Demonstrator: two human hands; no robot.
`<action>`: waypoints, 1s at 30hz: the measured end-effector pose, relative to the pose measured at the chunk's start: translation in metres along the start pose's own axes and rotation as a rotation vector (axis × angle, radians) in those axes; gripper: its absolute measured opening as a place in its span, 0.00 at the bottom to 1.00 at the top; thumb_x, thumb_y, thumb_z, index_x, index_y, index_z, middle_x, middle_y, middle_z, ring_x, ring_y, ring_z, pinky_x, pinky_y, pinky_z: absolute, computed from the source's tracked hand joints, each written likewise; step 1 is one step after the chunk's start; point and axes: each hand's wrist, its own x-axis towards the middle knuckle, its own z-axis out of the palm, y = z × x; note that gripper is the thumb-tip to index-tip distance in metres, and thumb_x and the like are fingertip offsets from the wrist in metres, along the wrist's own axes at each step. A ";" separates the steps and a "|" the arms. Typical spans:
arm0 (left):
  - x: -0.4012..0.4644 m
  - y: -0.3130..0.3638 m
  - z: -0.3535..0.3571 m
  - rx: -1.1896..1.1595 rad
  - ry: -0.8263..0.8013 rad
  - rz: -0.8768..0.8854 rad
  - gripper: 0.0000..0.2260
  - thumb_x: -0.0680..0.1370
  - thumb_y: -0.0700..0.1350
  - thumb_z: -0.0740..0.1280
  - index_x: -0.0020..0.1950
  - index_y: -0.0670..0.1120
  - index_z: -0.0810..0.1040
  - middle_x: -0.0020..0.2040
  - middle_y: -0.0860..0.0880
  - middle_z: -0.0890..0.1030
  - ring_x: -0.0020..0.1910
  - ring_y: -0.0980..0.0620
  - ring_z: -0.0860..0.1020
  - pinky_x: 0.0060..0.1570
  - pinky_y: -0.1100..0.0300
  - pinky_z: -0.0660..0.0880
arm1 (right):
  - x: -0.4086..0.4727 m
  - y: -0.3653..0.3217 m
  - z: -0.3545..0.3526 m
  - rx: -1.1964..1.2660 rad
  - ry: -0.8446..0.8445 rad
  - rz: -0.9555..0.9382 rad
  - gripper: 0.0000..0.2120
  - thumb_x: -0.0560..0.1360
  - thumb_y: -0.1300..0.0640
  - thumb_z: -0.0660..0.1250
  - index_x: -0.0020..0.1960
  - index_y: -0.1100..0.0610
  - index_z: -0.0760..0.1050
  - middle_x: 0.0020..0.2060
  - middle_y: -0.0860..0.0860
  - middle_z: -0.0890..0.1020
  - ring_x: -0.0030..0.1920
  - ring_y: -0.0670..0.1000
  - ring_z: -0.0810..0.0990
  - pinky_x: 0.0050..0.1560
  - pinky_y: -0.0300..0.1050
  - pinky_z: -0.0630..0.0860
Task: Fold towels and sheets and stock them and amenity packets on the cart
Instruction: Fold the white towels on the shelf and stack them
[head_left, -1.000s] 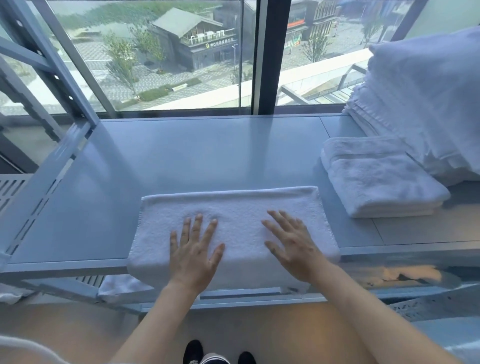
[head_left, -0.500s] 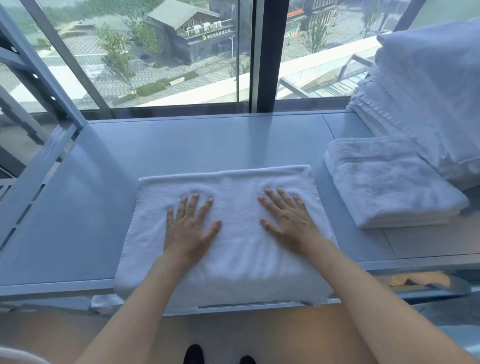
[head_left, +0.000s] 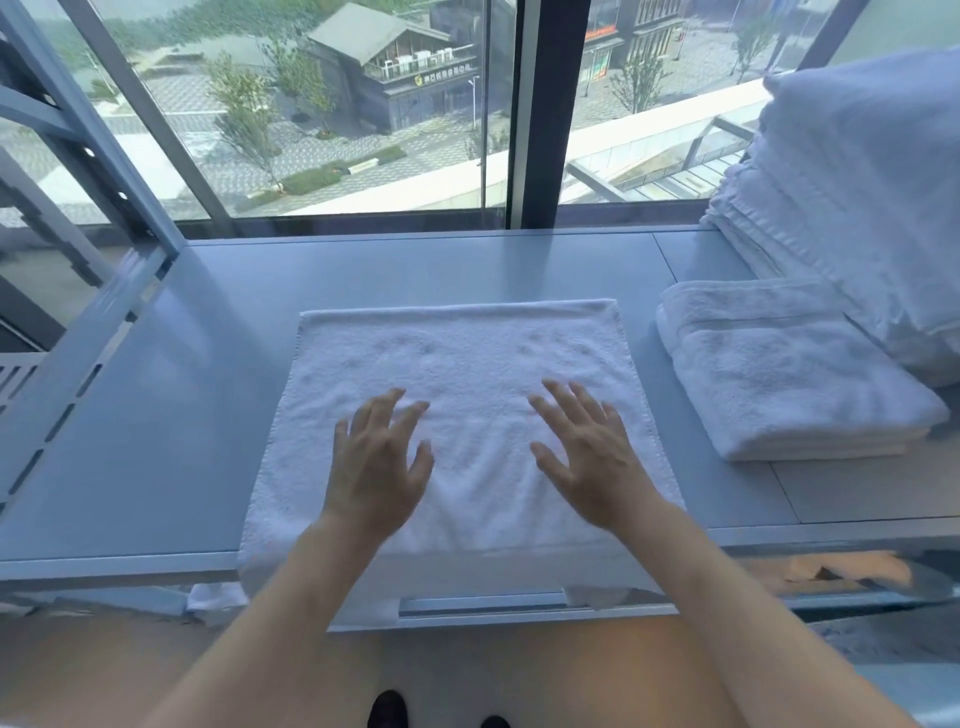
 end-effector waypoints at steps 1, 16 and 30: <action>-0.026 -0.001 -0.004 -0.022 0.007 -0.015 0.22 0.79 0.54 0.60 0.71 0.50 0.76 0.74 0.46 0.73 0.71 0.43 0.71 0.67 0.39 0.69 | -0.022 -0.002 0.003 0.004 -0.013 0.006 0.29 0.83 0.39 0.52 0.82 0.43 0.56 0.83 0.41 0.51 0.83 0.48 0.43 0.81 0.56 0.45; -0.081 -0.036 0.021 0.041 -0.111 -0.101 0.26 0.79 0.60 0.53 0.77 0.60 0.69 0.81 0.53 0.63 0.82 0.49 0.57 0.78 0.40 0.56 | -0.058 0.020 0.021 -0.141 -0.104 0.109 0.31 0.81 0.34 0.45 0.83 0.38 0.48 0.82 0.37 0.42 0.82 0.44 0.36 0.81 0.52 0.38; 0.044 -0.050 0.030 0.071 -0.189 -0.145 0.25 0.82 0.57 0.60 0.81 0.60 0.63 0.83 0.51 0.58 0.82 0.48 0.52 0.80 0.42 0.48 | 0.067 0.053 0.011 -0.143 -0.101 0.099 0.30 0.83 0.39 0.53 0.83 0.42 0.54 0.83 0.43 0.52 0.83 0.49 0.48 0.80 0.57 0.47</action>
